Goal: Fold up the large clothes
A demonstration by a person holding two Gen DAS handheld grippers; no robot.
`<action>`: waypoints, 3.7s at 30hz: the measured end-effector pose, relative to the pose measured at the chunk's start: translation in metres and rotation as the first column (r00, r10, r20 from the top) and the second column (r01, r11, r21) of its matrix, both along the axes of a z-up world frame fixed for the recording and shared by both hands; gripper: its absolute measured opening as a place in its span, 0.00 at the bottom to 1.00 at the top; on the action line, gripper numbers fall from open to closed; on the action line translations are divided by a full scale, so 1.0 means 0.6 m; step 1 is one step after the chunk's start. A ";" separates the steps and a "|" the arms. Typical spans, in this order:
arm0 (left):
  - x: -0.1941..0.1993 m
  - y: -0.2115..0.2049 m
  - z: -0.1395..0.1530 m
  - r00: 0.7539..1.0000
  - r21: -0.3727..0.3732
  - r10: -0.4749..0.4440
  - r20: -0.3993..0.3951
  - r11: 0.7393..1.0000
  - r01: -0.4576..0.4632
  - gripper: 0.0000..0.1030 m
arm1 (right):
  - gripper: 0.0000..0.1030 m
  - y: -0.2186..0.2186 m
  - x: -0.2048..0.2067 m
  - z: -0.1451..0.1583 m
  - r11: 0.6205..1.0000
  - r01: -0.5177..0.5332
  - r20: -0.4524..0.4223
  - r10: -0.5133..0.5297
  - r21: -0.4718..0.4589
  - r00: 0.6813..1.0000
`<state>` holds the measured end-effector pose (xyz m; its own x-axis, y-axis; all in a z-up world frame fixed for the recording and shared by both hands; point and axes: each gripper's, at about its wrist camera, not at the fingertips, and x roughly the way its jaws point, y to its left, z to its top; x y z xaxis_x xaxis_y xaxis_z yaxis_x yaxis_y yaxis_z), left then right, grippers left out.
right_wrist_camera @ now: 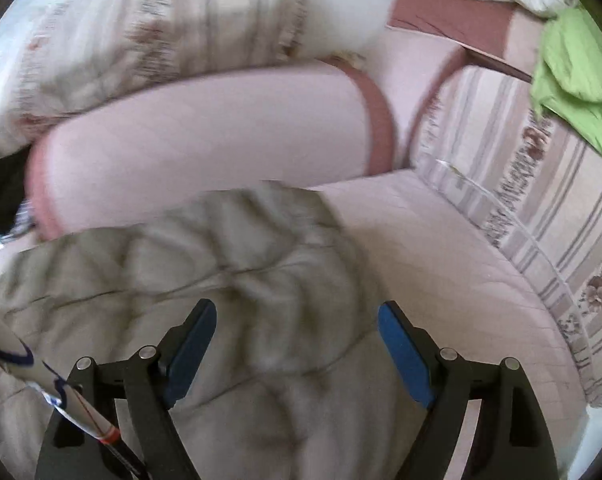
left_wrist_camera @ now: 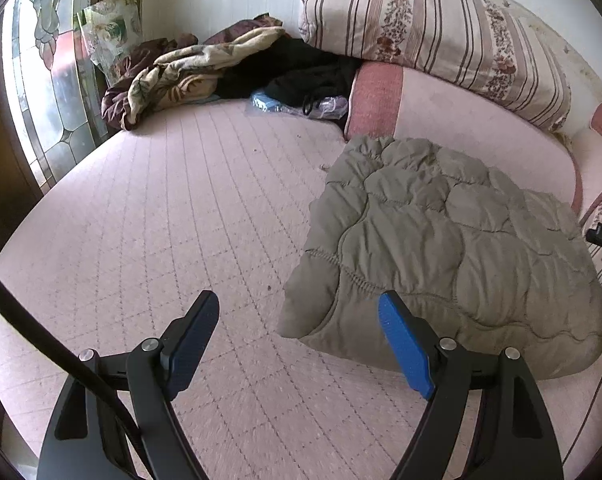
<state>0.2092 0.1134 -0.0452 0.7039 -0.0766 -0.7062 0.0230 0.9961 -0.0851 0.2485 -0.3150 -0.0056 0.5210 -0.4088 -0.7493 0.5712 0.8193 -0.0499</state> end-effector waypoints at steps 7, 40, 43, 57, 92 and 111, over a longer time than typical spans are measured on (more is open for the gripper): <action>-0.019 0.017 0.020 0.999 -0.023 -0.006 0.037 1.000 0.007 0.79 | 0.85 0.145 -0.005 -0.061 0.984 -0.173 -0.092 0.168 -0.044 0.981; -0.037 0.037 0.045 0.998 -0.107 0.023 0.063 0.994 -0.016 0.79 | 0.90 0.307 0.034 -0.052 0.942 -0.333 -0.043 0.332 -0.035 0.942; -0.040 0.031 0.046 0.998 -0.097 0.020 0.067 0.995 -0.014 0.79 | 0.90 0.267 0.023 -0.065 0.953 -0.301 -0.068 0.299 -0.026 0.952; -0.044 0.008 0.051 0.997 -0.076 0.014 0.072 0.997 -0.008 0.79 | 0.90 -0.004 -0.096 -0.078 0.999 0.039 -0.084 -0.039 0.002 0.996; 0.264 0.004 -0.130 0.896 -0.613 -0.326 -0.302 0.786 0.080 0.86 | 1.00 -0.237 -0.068 -0.177 0.745 -0.101 0.059 0.082 0.659 0.995; 0.176 -0.085 -0.069 0.915 -0.330 -0.282 -0.290 0.926 0.181 0.53 | 0.51 -0.191 -0.061 -0.185 0.621 -0.216 0.178 0.124 0.753 0.976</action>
